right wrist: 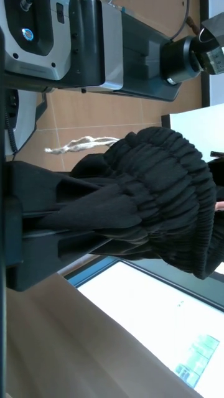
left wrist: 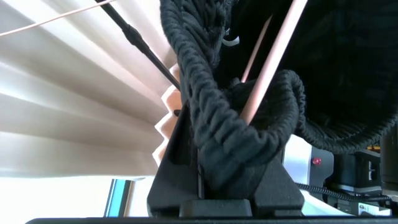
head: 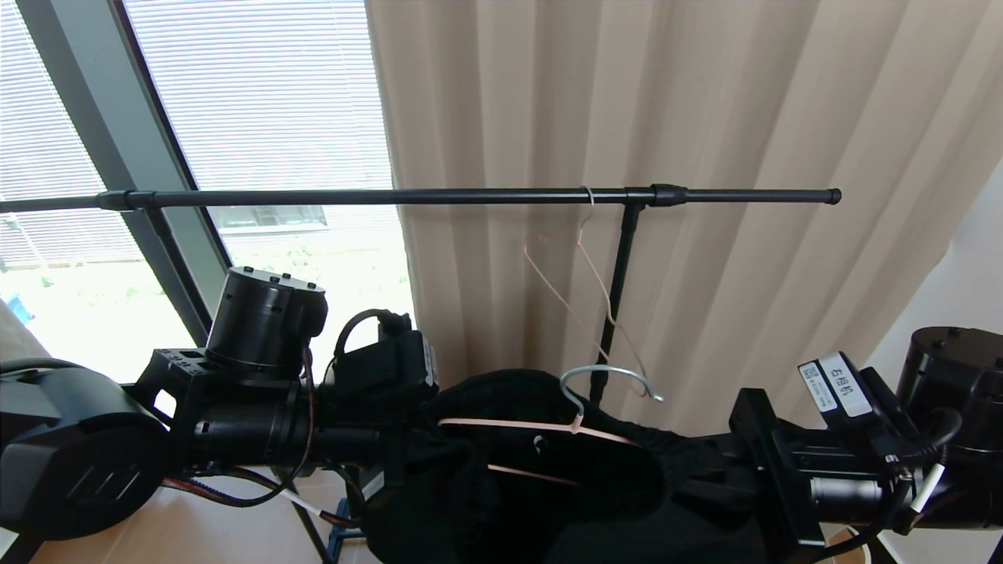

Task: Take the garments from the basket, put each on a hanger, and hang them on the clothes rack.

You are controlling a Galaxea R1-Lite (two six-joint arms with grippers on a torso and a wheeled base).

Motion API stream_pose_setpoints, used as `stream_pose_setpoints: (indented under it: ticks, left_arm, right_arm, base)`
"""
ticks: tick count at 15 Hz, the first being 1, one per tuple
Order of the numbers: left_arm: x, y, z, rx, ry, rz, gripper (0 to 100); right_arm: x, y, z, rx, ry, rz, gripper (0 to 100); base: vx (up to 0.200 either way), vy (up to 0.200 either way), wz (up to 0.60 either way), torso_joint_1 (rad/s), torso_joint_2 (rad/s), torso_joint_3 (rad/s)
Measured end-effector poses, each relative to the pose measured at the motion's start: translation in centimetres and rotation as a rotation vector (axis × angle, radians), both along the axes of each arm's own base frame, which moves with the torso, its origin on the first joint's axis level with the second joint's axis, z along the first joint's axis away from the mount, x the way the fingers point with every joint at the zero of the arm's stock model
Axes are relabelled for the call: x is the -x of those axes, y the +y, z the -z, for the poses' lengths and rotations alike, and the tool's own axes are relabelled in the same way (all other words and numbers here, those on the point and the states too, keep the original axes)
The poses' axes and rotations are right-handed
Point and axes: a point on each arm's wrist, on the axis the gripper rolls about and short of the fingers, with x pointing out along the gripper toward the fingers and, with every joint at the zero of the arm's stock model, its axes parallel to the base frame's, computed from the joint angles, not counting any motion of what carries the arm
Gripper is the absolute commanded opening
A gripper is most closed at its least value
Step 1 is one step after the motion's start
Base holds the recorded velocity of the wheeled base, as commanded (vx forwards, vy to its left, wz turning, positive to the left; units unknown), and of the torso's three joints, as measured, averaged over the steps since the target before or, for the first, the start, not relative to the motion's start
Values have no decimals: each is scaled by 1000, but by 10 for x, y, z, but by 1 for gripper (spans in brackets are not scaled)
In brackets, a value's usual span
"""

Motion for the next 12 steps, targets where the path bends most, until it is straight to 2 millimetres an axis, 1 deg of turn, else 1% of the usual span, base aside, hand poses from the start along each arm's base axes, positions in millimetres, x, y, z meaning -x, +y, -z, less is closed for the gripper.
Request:
stream_pose_setpoints:
  ticks: [1,4,6,10,12]
  left_arm:
    - [0,0,0,1,-1,-1,0]
    - [0,3,-2,15,17,-24,0]
    - [1,8,-4,25,29,-49,0]
    - [7,20,-6,36,39,-92,0]
    - [11,27,-6,37,39,-107,0]
  right_arm:
    - [-1,0,1,2,5,2,100]
    - [-4,0,4,9,14,11,100]
    - [-8,-6,5,11,11,38,100]
    - [-13,-15,3,12,-14,81,100]
    - [-13,-17,3,12,-19,87,100]
  base:
    - [0,0,0,0,0,0]
    - [0,0,0,0,0,0]
    - [0,0,0,0,0,0]
    - [0,0,0,0,0,0]
    - [0,0,0,0,0,0]
